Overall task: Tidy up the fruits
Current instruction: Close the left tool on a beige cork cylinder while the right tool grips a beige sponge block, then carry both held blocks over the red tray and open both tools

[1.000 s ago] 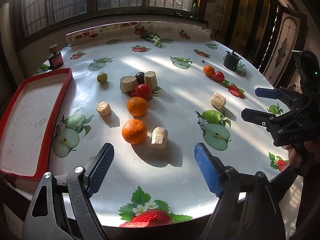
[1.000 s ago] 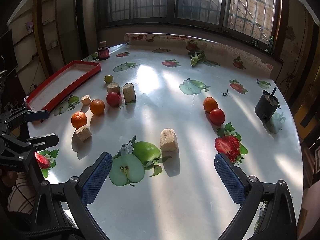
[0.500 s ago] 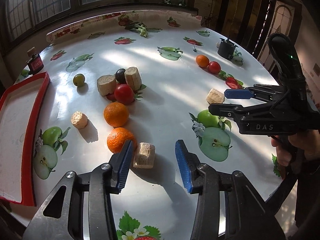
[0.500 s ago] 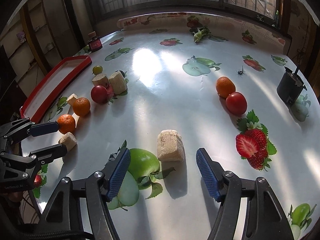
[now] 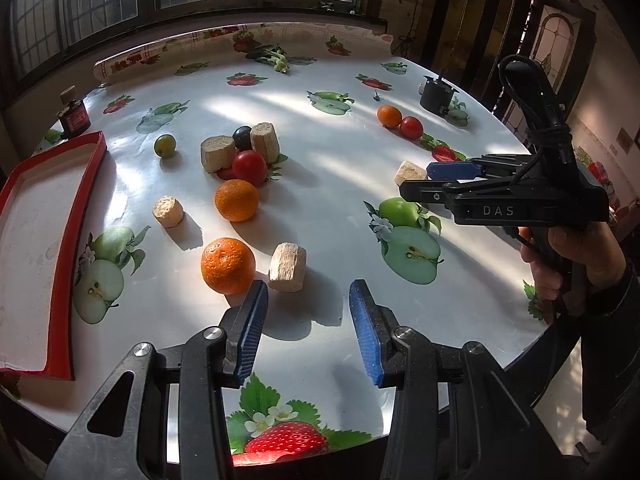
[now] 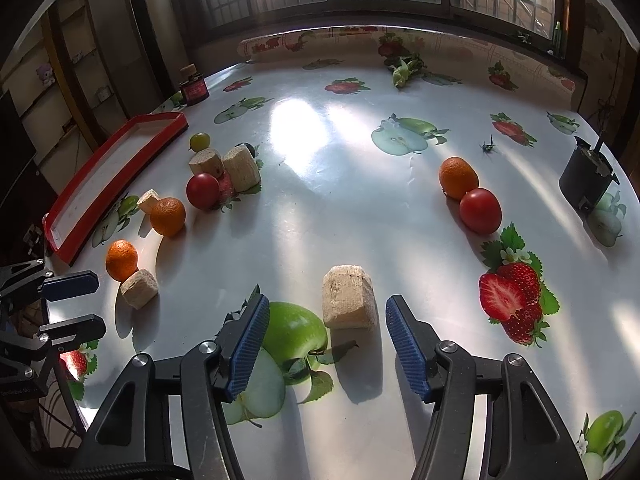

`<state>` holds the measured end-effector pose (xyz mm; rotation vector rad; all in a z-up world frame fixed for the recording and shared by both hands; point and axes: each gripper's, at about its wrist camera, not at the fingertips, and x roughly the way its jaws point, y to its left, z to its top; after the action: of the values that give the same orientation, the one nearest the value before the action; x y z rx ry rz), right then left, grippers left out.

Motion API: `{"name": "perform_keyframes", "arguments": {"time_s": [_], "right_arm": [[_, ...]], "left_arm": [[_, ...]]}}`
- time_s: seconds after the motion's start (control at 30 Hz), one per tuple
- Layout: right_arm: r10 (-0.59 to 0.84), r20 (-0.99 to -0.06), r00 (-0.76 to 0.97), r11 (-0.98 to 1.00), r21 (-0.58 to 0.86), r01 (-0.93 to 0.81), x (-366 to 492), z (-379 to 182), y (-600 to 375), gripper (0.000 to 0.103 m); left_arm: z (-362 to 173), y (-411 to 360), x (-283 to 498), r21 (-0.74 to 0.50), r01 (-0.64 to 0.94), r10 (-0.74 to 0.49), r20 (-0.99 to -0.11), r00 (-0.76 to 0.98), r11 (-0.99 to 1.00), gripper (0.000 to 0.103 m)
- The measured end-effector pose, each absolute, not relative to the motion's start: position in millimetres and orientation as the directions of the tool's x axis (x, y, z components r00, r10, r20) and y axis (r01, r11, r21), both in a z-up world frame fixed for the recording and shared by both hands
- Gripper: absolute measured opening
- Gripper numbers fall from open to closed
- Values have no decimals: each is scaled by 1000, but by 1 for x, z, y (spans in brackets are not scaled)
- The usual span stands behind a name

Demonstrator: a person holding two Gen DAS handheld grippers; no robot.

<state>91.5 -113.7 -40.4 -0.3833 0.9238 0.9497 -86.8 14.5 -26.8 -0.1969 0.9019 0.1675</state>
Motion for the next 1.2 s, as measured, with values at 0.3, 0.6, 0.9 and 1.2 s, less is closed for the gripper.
{"name": "perform_keyframes", "arguments": {"time_s": [0.3,0.6,0.9,1.2], "right_arm": [[493,-836,240,565,98,-819,97,-52,-111,46],[503,-832,234,570,116,-813,98,-49,-113,31],[528,-814,244,547,105,-831,81,-24,-106,31],[563,-800,206,475,109,-873,53,-7,-69,31]], "left_arm": [[-55,26,-50,-91,-265,73,-832,550,960,32],[-51,29,-48,-115,-260,55,-822,566,959,23],[-28,37,-74,-149,-262,45,-788,614,953,23],[-12,72,-107,-169,-345,100,-762,640,923,23]]}}
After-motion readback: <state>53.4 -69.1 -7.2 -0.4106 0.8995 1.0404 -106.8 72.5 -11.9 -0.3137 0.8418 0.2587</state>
